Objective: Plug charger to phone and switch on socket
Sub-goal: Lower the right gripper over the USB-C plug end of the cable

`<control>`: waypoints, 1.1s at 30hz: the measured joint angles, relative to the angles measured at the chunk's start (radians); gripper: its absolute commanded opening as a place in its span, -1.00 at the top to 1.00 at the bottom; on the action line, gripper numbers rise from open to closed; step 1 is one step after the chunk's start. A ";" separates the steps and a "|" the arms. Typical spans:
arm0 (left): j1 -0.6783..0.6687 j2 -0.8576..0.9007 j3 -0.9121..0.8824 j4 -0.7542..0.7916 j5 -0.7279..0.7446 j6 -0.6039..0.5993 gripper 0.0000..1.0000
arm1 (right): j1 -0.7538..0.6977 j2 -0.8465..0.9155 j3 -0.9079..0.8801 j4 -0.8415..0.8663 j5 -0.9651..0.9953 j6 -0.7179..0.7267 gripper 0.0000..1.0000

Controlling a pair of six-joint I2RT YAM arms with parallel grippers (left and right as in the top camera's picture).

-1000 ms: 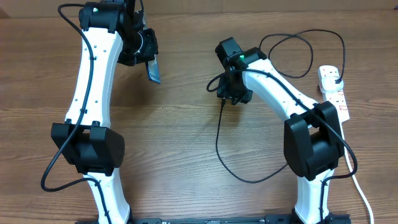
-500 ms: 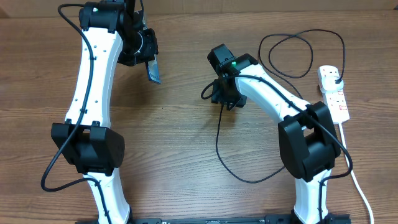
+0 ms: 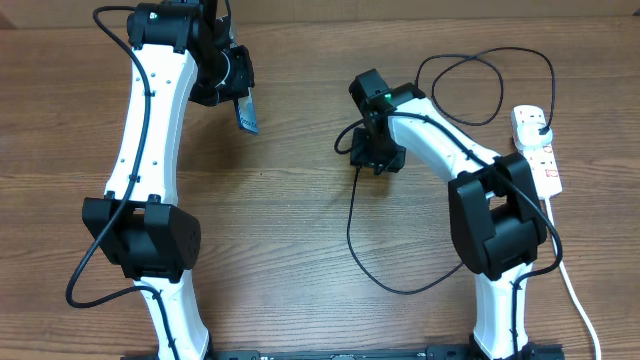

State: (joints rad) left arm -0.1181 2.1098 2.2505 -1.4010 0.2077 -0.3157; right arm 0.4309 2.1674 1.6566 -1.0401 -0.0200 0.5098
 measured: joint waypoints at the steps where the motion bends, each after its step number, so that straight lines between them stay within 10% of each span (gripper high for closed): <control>1: 0.000 0.000 0.000 0.002 0.000 0.000 0.91 | 0.004 0.003 0.000 0.000 0.000 -0.001 0.02; 33: 0.000 0.000 0.000 0.007 0.000 0.000 0.92 | 0.040 0.054 0.012 0.008 -0.002 -0.012 0.68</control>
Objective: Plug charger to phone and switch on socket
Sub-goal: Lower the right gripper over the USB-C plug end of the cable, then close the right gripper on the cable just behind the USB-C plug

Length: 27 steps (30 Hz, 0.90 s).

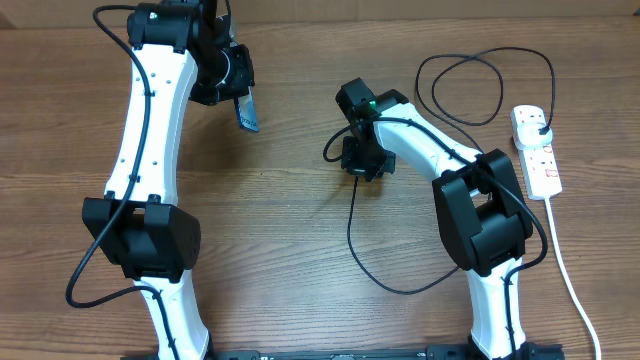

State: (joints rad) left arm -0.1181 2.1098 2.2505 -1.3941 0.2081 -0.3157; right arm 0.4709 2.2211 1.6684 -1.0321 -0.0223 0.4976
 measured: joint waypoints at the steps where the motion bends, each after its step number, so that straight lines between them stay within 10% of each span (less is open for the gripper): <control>1: 0.000 0.000 0.000 0.000 0.000 0.000 0.91 | 0.000 0.000 0.000 0.002 -0.002 0.000 0.71; 27: 0.000 0.000 0.000 0.000 0.000 0.000 0.92 | 0.000 0.003 0.002 0.013 -0.022 0.027 0.85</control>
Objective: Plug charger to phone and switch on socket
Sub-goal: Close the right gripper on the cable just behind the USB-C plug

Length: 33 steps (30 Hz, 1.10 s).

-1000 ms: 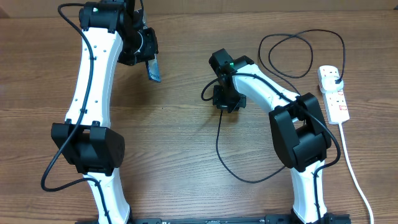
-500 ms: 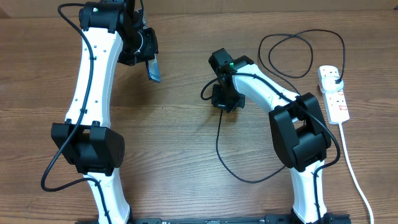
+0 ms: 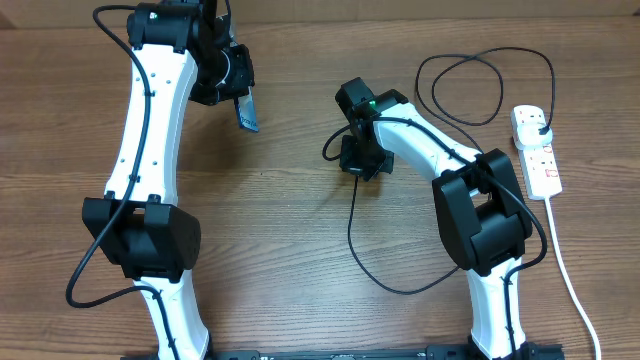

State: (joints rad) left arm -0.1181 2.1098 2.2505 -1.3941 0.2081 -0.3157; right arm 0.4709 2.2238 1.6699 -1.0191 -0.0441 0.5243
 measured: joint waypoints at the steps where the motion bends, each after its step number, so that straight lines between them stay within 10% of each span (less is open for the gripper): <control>1: 0.000 0.000 0.000 0.000 0.000 0.000 0.92 | 0.000 0.000 0.000 0.000 0.000 0.000 0.85; 8: 0.000 0.000 0.000 0.000 0.000 0.000 0.92 | 0.000 0.000 0.002 0.005 -0.016 0.007 0.59; 33: 0.000 0.000 0.000 0.000 0.000 0.000 0.92 | 0.000 0.003 0.006 -0.019 -0.019 0.049 0.67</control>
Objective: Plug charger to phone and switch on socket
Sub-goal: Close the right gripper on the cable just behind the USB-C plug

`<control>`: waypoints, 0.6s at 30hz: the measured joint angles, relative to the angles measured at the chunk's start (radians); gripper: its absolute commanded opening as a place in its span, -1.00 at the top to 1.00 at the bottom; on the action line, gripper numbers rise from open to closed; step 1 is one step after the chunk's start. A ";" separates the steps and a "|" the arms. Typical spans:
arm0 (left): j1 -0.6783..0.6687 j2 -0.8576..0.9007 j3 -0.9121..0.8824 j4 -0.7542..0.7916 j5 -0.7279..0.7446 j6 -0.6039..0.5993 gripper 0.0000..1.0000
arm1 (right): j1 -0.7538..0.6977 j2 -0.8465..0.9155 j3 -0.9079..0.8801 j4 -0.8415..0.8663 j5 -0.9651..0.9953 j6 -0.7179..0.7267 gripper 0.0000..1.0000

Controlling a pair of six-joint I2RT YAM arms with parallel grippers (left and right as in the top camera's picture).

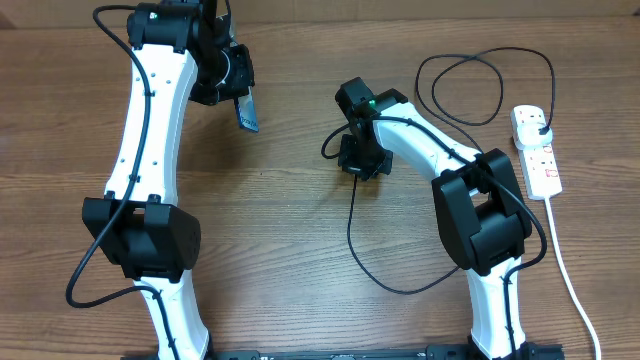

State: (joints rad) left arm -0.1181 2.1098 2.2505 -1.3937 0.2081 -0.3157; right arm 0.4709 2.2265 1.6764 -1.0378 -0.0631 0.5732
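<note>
The overhead view is the only one. At the back left my left gripper (240, 100) is shut on the phone (247, 114), a thin blue slab held on edge above the table. Near the middle my right gripper (352, 166) is shut on the black charger cable (350, 215). A small loop of cable sticks out at its left and the rest trails toward the front. The cable's end is hidden under the gripper. At the right edge lies the white socket strip (541, 160) with the charger's plug (537, 122) in its far end.
The black cable curls in a large loop (480, 85) at the back right and sweeps in a long arc (400, 288) across the front middle. The strip's white cord (570, 285) runs toward the front right edge. Both arm bases stand at the front.
The left gripper held the phone at the back left throughout. The right gripper first stood nearer the middle right with the cable. A second later it was further left, closer to the phone, and it has stayed there since.
</note>
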 measured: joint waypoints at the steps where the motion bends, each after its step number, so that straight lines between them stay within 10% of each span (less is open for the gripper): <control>1: 0.000 0.000 0.000 0.000 0.000 0.000 0.92 | 0.000 0.000 0.000 -0.001 0.000 0.000 0.68; 18: 0.000 0.000 0.000 0.000 0.000 0.000 0.92 | 0.000 0.005 0.006 -0.010 0.003 0.003 0.91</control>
State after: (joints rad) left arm -0.1181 2.1098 2.2505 -1.3937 0.2081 -0.3157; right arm 0.4709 2.2314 1.6821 -1.0473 -0.0605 0.5762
